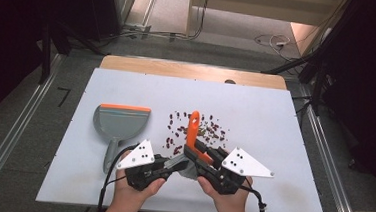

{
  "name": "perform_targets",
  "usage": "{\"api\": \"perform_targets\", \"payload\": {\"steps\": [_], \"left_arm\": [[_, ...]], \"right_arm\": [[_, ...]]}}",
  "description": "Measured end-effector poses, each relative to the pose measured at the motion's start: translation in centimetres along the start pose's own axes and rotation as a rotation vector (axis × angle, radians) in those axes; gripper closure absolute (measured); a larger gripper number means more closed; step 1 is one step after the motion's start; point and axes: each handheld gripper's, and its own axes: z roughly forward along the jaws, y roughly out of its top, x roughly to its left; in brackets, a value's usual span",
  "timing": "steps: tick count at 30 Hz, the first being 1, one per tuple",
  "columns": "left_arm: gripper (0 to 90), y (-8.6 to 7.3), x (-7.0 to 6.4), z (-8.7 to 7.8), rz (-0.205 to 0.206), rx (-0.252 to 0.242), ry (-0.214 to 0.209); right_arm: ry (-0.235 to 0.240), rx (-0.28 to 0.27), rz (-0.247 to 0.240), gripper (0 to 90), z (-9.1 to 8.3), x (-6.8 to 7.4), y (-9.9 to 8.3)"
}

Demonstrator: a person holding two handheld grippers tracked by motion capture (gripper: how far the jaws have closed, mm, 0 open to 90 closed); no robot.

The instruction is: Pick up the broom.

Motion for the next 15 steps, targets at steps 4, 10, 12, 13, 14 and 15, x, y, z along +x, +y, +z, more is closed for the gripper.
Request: {"api": "perform_targets", "payload": {"steps": [4, 10, 12, 13, 14, 15], "left_arm": [[86.7, 0.2, 0.8, -0.9, -0.008, -0.013, 0.001], [86.7, 0.8, 2.3, -2.6, -0.009, -0.039, -0.026], [86.7, 0.9, 2.6, -3.1, -0.004, -0.045, -0.042], [86.7, 0.9, 2.8, -3.3, -0.005, -0.05, -0.054], [86.7, 1.0, 3.0, -3.5, -0.003, -0.053, -0.065], [86.7, 1.0, 3.1, -3.7, -0.002, -0.055, -0.079]], "right_arm": [[0.057, -0.007, -0.043, 48.2, -0.4, -1.1, 0.4], [0.153, 0.01, -0.025, 43.8, -0.8, -3.7, 1.1], [0.171, 0.056, -0.024, 43.9, -1.0, -4.7, 1.3], [0.171, 0.056, -0.024, 43.9, -1.0, -4.7, 1.3], [0.197, 0.08, -0.014, 43.7, -1.3, -5.4, 1.5], [0.209, 0.088, -0.005, 42.7, -1.4, -5.6, 1.6]]}}
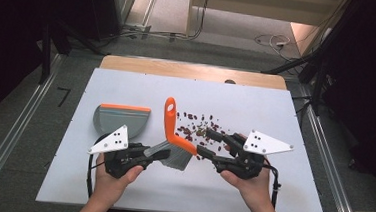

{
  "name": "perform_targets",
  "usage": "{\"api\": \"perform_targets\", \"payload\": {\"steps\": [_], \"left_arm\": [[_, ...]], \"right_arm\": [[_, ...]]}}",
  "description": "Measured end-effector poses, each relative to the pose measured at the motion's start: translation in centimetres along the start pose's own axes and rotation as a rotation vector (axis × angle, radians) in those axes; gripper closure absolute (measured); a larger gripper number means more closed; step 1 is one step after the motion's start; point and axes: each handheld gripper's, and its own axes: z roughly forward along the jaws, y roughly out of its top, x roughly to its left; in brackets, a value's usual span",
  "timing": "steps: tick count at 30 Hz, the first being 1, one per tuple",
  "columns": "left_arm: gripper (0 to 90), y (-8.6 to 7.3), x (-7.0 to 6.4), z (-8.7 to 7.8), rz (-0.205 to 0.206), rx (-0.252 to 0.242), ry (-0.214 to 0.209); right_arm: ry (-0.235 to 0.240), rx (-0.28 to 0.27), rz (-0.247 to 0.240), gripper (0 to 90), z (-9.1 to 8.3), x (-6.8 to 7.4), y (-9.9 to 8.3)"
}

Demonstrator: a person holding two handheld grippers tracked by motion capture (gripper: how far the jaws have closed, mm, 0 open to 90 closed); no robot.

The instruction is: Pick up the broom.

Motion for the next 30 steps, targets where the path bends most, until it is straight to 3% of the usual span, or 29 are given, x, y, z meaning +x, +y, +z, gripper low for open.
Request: {"api": "perform_targets", "payload": {"steps": [7, 15, 22, 30], "left_arm": [[86.7, 0.2, 0.2, -0.3, 0.042, 0.036, -0.1], [86.6, 0.0, -0.3, 0.4, 0.071, 0.08, -0.208], [86.6, 0.0, -0.6, 0.7, 0.084, 0.097, -0.256], [86.6, 0.0, -0.6, 0.7, 0.081, 0.1, -0.314]], "right_arm": [[0.076, 0.083, -0.011, 43.7, -0.5, -0.2, 0.1], [0.212, 0.141, -0.012, 43.7, 0.7, 0.3, -0.4], [0.327, 0.247, -0.019, 44.5, 2.2, 1.1, -1.1], [0.387, 0.232, 0.023, 55.2, 2.7, 1.2, -1.4]]}}
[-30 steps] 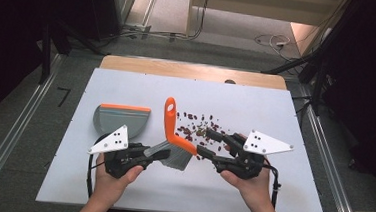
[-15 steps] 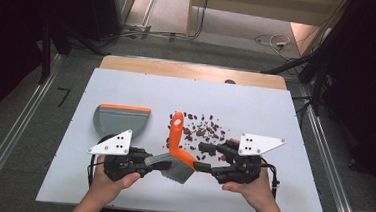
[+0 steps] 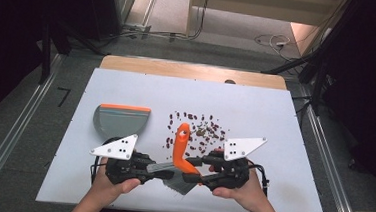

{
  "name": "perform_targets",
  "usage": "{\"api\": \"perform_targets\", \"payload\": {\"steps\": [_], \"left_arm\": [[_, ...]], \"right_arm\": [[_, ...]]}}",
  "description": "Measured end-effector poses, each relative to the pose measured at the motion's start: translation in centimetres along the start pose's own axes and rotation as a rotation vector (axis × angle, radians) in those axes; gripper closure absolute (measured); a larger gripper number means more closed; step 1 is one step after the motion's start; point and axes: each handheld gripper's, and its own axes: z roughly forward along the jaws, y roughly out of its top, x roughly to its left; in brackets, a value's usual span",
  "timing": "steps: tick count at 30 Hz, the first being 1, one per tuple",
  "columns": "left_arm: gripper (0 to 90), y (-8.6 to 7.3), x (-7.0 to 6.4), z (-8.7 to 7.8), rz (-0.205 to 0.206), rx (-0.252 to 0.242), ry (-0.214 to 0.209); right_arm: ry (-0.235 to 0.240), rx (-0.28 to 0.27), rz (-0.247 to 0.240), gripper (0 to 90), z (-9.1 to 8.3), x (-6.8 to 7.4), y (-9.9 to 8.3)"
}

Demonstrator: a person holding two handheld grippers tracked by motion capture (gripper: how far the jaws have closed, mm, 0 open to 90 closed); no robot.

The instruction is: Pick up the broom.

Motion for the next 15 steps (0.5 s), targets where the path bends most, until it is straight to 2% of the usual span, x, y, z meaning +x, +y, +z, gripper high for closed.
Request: {"api": "perform_targets", "payload": {"steps": [2, 6, 11, 15], "left_arm": [[86.6, -0.01, 0.01, 0.04, -0.002, 0.0, -0.012], [86.6, -0.02, 0.06, 0.03, -0.007, 0.007, -0.015], [86.6, -0.02, 0.14, 0.08, -0.015, 0.01, -0.02], [86.3, -0.06, 0.21, 0.05, -0.021, 0.013, -0.017]], "right_arm": [[0.014, 0.015, 0.004, 58.5, 0.16, 0.0, -0.1], [0.042, 0.009, 0.007, 64.4, 0.25, -0.09, -0.31], [0.048, 0.01, 0.015, 65.0, 0.28, -0.15, -0.4], [0.051, 0.018, 0.001, 67.9, 0.33, -0.15, -0.42]]}}
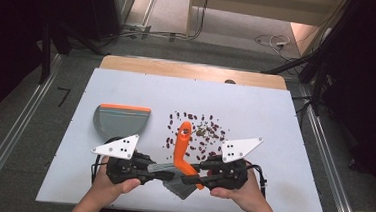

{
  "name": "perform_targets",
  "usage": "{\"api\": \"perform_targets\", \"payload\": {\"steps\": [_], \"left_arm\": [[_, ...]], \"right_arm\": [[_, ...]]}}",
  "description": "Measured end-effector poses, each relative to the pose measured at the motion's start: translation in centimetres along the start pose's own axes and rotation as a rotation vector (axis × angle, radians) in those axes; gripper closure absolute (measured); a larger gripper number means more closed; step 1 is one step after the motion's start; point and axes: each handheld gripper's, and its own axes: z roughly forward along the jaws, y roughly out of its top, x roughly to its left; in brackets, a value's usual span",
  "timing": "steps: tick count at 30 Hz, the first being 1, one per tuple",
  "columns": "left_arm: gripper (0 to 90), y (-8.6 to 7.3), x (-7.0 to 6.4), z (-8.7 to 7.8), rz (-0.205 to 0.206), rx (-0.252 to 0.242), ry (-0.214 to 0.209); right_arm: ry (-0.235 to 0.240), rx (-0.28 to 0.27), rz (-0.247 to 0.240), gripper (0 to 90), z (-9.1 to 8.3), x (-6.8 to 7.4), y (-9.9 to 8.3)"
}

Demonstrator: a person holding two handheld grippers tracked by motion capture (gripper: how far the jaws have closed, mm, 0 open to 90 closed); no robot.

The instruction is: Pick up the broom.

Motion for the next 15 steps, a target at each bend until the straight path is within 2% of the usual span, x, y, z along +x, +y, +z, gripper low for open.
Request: {"api": "perform_targets", "payload": {"steps": [4, 7, 8, 9, 10, 12, 13, 14, 15], "left_arm": [[83.9, -0.2, 0.4, 0.0, -0.024, -0.011, -0.009], [71.0, -0.2, 0.5, -0.1, -0.042, -0.016, 0.015], [71.0, -0.2, 0.5, -0.1, -0.046, -0.018, 0.027], [54.2, -0.2, 0.5, -0.1, -0.053, -0.016, 0.051], [44.7, -0.2, 0.6, -0.1, -0.063, -0.014, 0.075], [32.5, -0.4, 0.9, -0.3, -0.084, -0.013, 0.117], [32.5, -0.5, 1.0, -0.5, -0.093, -0.018, 0.133], [20.5, -0.6, 1.2, -0.8, -0.11, -0.028, 0.173], [15.1, -0.6, 1.2, -0.8, -0.11, -0.028, 0.173]], "right_arm": [[-0.019, 0.01, -0.007, 68.6, 0.0, 0.2, 0.1], [-0.053, 0.025, 0.004, 68.8, -0.1, 0.2, 0.2], [-0.053, 0.025, 0.004, 68.8, -0.1, 0.2, 0.2], [-0.082, 0.03, 0.02, 68.8, -0.2, 0.0, 0.2], [-0.1, 0.033, 0.024, 68.8, -0.3, -0.1, 0.2], [-0.131, 0.037, 0.036, 68.8, -0.6, -0.3, 0.1], [-0.131, 0.037, 0.036, 68.8, -0.6, -0.3, 0.1], [-0.159, 0.034, 0.042, 68.9, -1.0, -0.6, 0.0], [-0.174, 0.03, 0.045, 68.9, -1.1, -0.6, 0.0]]}}
